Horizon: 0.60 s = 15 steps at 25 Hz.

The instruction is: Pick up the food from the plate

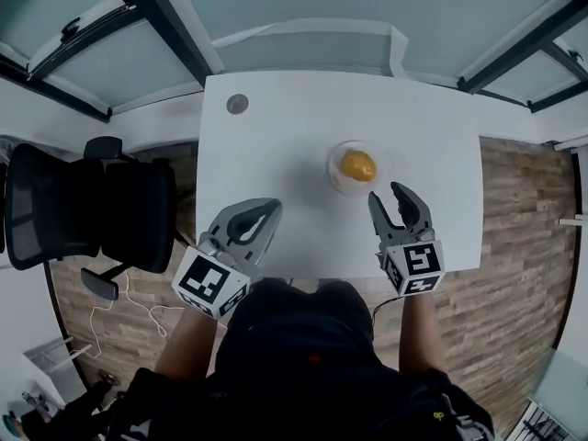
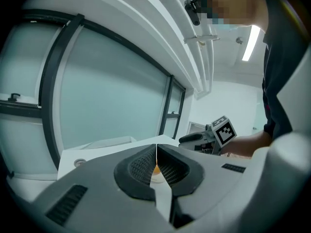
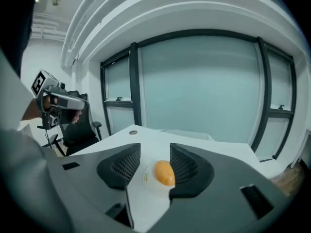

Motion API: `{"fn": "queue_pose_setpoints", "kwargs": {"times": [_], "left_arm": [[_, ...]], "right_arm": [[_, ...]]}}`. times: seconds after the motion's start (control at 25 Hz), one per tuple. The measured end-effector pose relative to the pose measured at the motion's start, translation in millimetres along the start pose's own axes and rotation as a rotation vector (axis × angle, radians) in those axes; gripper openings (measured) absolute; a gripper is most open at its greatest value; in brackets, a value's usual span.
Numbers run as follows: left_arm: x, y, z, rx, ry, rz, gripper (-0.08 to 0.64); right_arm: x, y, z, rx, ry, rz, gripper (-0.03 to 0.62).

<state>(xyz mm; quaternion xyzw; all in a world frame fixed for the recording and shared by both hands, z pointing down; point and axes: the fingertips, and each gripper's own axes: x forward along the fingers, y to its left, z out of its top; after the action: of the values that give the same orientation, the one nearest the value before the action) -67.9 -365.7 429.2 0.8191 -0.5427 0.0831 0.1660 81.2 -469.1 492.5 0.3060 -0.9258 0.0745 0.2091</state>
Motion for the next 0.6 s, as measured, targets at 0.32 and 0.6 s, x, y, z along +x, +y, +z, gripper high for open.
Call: {"fn": "queue_pose_setpoints", "kwargs": {"times": [0.32, 0.6], "left_arm": [[22.9, 14.3, -42.4, -0.088, 0.082, 0.144, 0.023], [24.5, 21.9, -69.9, -0.156, 0.129, 0.204, 0.023]], "right_arm": [[86.3, -15.9, -63.8, -0.157, 0.204, 0.162, 0.331], [144.8, -35.1, -130.0, -0.189, 0.339, 0.206, 0.38]]}}
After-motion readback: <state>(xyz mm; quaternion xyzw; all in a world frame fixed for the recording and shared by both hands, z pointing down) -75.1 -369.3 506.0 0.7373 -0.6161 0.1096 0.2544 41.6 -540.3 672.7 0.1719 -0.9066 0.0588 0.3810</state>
